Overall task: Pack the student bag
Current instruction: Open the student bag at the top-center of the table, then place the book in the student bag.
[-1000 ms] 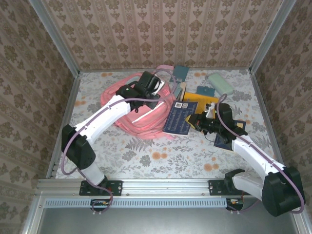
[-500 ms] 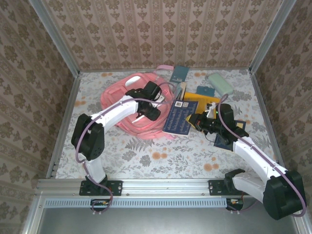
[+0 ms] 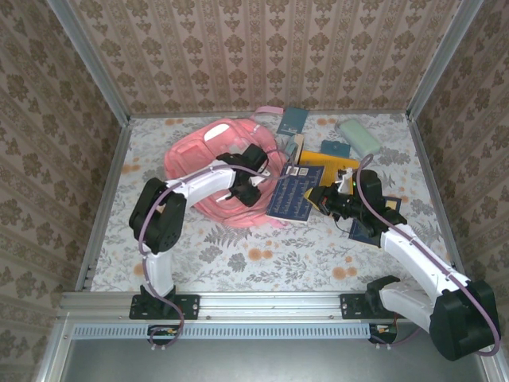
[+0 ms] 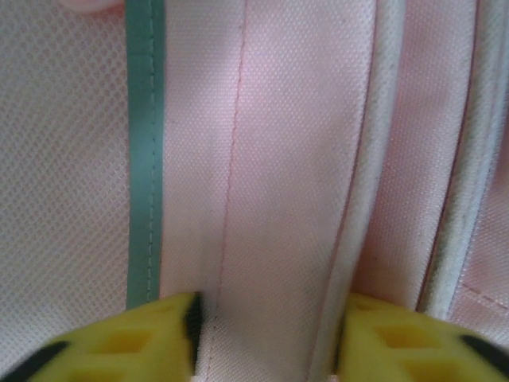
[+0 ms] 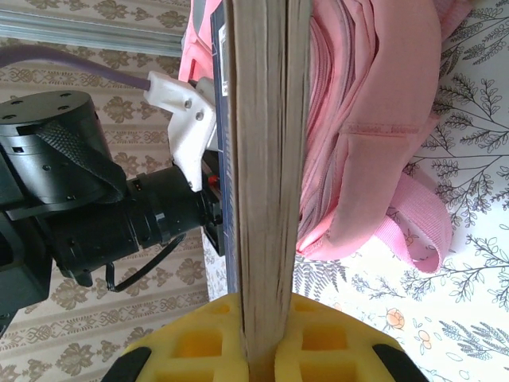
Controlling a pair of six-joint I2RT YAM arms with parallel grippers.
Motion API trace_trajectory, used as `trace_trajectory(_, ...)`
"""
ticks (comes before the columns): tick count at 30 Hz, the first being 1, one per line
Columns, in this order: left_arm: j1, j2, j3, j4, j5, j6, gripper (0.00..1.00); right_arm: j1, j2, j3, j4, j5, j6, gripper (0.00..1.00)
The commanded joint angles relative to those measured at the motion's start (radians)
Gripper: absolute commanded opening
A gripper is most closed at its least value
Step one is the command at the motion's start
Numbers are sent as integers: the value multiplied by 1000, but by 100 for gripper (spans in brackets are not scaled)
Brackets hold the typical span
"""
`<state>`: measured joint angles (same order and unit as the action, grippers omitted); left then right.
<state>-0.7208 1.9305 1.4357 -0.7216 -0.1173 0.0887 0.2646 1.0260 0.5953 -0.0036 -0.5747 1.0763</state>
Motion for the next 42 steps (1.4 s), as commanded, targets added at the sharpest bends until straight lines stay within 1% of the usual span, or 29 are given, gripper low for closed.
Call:
trace_trajectory(1, -3, 24, -13, 5, -114, 30, 17, -1, -15, 11, 19, 6, -10, 0)
trace_trajectory(2, -2, 13, -11, 9, -130, 24, 7, 0, -13, 12, 18, 5, -12, 0)
trace_trajectory(3, -2, -4, -11, 14, -137, 18, 0, 0, -11, 14, 17, 3, -12, 0)
trace_trajectory(5, 1, -39, 1, 16, -134, 7, 0, 0, -8, 15, 19, 3, -12, 0)
trace_trajectory(10, 21, -130, 78, -32, -81, -43, 0, 0, 15, 22, 39, -4, -6, 0)
trace_trajectory(19, 84, -261, 203, -103, 81, -135, 0, 21, 129, 63, 105, -16, 3, 0)
trace_trajectory(21, 95, -281, 216, -105, 114, -158, 0, 42, 165, 76, 152, -14, 13, 0)
trace_trajectory(26, 103, -314, 227, -108, 152, -211, 0, 102, 289, 136, 290, 12, 74, 0)
trace_trajectory(29, 106, -337, 224, -104, 182, -243, 0, 157, 392, 191, 347, 88, 101, 0)
trace_trajectory(32, 115, -366, 217, -90, 221, -279, 0, 213, 499, 227, 464, 203, 151, 0)
trace_trajectory(34, 124, -385, 208, -79, 241, -304, 0, 244, 583, 264, 553, 251, 191, 0)
trace_trajectory(36, 130, -399, 200, -63, 258, -323, 0, 271, 668, 321, 606, 304, 234, 0)
trace_trajectory(39, 133, -403, 201, -53, 264, -342, 0, 311, 770, 397, 642, 407, 284, 0)
trace_trajectory(42, 133, -408, 198, -46, 273, -355, 0, 347, 858, 480, 643, 500, 326, 0)
